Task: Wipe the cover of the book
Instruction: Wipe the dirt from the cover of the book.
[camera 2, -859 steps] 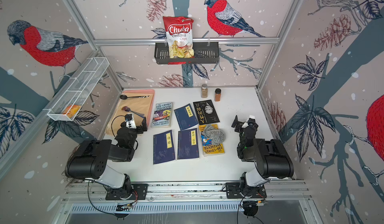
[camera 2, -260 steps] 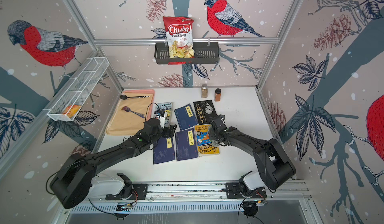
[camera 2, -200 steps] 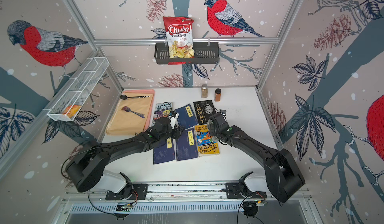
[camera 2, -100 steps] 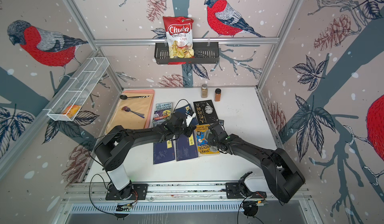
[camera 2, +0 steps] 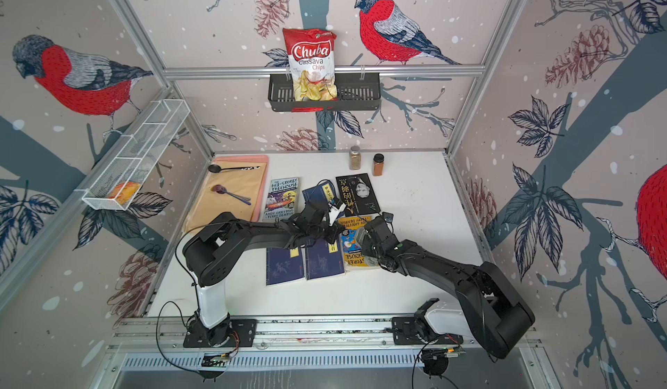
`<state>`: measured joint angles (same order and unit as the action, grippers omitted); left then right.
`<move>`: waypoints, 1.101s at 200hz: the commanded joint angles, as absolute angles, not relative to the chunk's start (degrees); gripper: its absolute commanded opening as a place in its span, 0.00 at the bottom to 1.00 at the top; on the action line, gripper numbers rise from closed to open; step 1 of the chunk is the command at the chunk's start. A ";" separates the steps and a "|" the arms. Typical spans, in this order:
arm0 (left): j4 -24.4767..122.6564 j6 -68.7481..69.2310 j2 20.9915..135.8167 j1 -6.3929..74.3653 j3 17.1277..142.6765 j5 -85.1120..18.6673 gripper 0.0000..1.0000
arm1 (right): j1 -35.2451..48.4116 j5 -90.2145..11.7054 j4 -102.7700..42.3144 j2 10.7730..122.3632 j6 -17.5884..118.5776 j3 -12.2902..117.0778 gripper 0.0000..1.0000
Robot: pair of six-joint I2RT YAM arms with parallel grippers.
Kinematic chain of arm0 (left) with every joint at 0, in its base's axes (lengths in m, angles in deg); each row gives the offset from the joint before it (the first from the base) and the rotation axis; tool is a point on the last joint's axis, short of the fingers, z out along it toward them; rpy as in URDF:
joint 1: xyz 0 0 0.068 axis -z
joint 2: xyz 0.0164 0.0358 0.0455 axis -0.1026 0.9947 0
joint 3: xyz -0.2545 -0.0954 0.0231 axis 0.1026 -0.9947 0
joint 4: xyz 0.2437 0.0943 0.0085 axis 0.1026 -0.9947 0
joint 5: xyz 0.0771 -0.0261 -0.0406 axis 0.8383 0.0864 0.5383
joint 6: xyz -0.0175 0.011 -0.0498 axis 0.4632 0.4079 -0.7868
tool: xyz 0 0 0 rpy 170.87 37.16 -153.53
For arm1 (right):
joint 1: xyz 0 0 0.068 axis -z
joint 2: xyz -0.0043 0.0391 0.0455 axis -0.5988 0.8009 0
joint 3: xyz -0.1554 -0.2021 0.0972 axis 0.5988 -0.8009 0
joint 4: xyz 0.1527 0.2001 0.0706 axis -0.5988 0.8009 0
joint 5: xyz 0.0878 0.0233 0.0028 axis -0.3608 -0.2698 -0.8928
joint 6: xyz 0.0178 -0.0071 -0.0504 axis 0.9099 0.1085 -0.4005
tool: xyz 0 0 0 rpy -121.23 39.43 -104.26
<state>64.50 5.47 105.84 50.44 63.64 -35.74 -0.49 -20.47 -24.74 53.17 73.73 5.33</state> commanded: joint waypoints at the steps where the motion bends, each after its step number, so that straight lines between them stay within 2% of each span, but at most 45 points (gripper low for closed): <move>1: 59.84 6.05 107.34 50.89 63.42 -35.32 0.00 | 1.51 -21.12 -22.95 55.98 74.36 5.58 0.07; 49: 61.09 5.17 108.88 51.11 62.20 -35.29 0.00 | 7.53 -22.90 -31.22 65.32 72.11 10.48 0.07; 84: 61.59 3.99 109.89 51.04 61.65 -34.16 0.00 | 5.51 -24.19 -30.24 71.12 71.32 14.14 0.04; 118: 62.59 3.13 110.70 51.06 60.44 -33.30 0.00 | -0.48 -18.34 -23.38 66.83 74.48 10.57 0.04; 163: 63.47 2.73 112.90 51.06 60.26 -34.09 0.00 | -4.72 -15.27 -13.66 54.46 82.36 3.59 0.05; 195: 63.52 3.28 113.60 51.04 60.47 -33.70 0.00 | -4.91 -13.71 -9.73 48.71 84.97 1.42 0.05; 220: 63.53 3.72 113.89 51.04 60.59 -33.74 0.00 | -1.61 -13.39 -12.34 49.89 82.40 1.94 0.05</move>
